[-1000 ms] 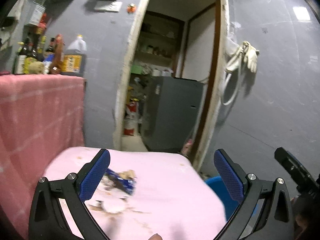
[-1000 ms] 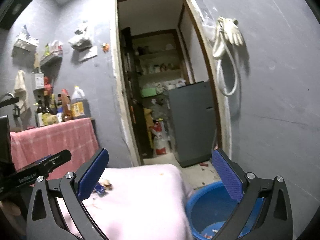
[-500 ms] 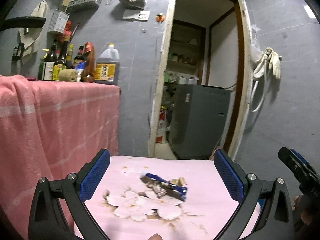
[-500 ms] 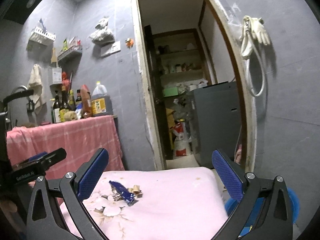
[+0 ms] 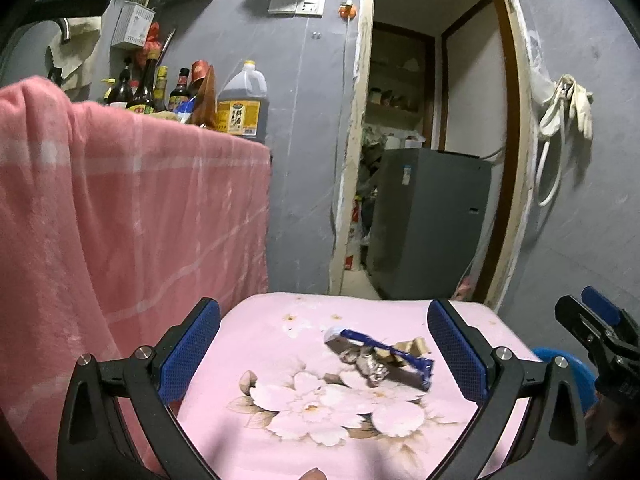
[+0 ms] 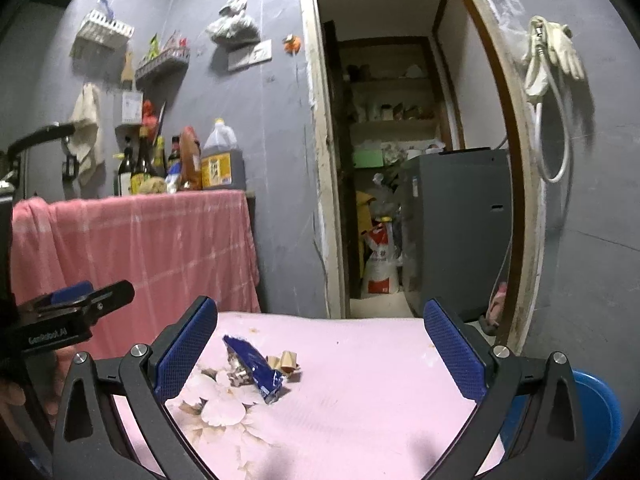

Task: Collect trash
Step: 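Grasp the white ribbon scrap with the left tool while the right tool grasps the tan paper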

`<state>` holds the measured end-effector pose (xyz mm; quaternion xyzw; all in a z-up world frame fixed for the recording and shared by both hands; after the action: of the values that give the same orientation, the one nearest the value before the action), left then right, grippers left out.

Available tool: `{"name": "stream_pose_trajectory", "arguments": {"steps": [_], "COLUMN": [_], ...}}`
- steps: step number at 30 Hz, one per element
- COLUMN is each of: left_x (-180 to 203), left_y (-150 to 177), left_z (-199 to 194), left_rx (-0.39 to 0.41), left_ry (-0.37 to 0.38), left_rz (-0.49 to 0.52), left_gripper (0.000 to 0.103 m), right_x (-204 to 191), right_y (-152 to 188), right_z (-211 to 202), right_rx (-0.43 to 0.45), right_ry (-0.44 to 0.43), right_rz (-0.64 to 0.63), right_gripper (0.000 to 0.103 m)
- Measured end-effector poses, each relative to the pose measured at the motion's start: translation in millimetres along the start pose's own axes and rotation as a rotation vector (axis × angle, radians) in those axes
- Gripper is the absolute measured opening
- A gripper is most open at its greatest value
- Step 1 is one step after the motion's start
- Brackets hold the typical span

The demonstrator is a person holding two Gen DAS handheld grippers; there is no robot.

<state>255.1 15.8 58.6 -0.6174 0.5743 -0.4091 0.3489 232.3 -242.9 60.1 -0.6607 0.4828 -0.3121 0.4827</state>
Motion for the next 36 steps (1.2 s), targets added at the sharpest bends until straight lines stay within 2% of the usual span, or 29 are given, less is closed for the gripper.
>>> {"name": "stream_pose_trajectory", "arguments": {"steps": [8,15,20,25,27,29,32,34,36], "left_x": [-7,-9,-13,-14,-12,-8,-2,4,8], "left_y": [14,26,31,35,37,38,40,42,45], "left_z": [28,53,71,89,99,106,115,122,128], "left_rx": [-0.033,-0.096,-0.184,-0.288,-0.336,-0.371,-0.418,-0.447,-0.473], "left_ry": [-0.045,-0.039,0.01,0.069,0.081,0.09,0.106,0.122,0.142], "left_rz": [0.033,0.035,0.015,-0.018,-0.02,-0.019,-0.016,-0.007,0.002], "left_gripper": [0.101,0.101,0.101,0.101,0.101,0.1,0.092,0.077,0.069], "right_x": [0,9,17,24,25,26,25,22,18], "right_y": [12,25,28,34,36,38,37,36,35], "right_z": [29,50,63,81,92,105,119,125,132], "right_rx": [-0.071,-0.167,-0.232,-0.307,-0.352,-0.4,-0.436,-0.45,-0.461], "right_ry": [0.003,0.01,0.048,-0.003,-0.046,-0.083,-0.123,-0.148,-0.171], "right_rz": [-0.05,-0.025,-0.053,-0.058,-0.047,-0.036,-0.018,-0.008,-0.004], "right_gripper": [0.103,0.103,0.103,0.103,0.1,0.086,0.08,0.074,0.071]}}
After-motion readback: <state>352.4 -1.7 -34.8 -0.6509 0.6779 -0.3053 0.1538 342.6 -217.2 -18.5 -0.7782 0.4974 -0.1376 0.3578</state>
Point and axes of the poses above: each gripper's, at about its wrist camera, not at the fingertips, and z roughly the way its jaws point, x to its right, y to its underside, the point moved 4 cm from there along z, roughly the way its jaws point, and after that the axes turned 9 degrees about -x, right-handed, at the moved point
